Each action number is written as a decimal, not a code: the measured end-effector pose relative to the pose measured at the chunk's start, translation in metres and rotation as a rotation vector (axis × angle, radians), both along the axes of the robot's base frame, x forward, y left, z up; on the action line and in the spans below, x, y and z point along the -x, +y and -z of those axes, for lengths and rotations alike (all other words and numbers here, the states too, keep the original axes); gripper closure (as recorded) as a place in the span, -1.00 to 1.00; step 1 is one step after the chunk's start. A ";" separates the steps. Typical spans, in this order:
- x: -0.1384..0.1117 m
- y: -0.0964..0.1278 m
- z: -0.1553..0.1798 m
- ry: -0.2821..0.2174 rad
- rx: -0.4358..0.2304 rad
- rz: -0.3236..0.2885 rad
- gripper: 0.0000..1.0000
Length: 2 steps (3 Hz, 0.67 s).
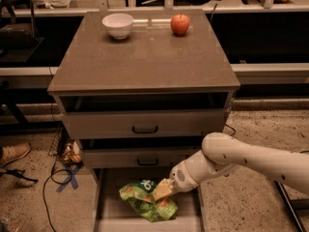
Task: Place green rice chip bag into bottom drawer
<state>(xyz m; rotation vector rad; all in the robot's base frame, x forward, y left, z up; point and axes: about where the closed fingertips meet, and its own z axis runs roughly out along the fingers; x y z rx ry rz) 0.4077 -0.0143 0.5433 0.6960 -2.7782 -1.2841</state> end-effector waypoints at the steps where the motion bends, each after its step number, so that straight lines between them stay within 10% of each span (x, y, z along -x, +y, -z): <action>1: 0.000 0.000 0.000 0.000 0.000 0.000 1.00; 2: -0.010 0.000 0.013 -0.089 -0.021 0.075 1.00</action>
Offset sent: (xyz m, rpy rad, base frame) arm 0.0114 -0.0071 -0.0221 0.0326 -0.1825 -0.1752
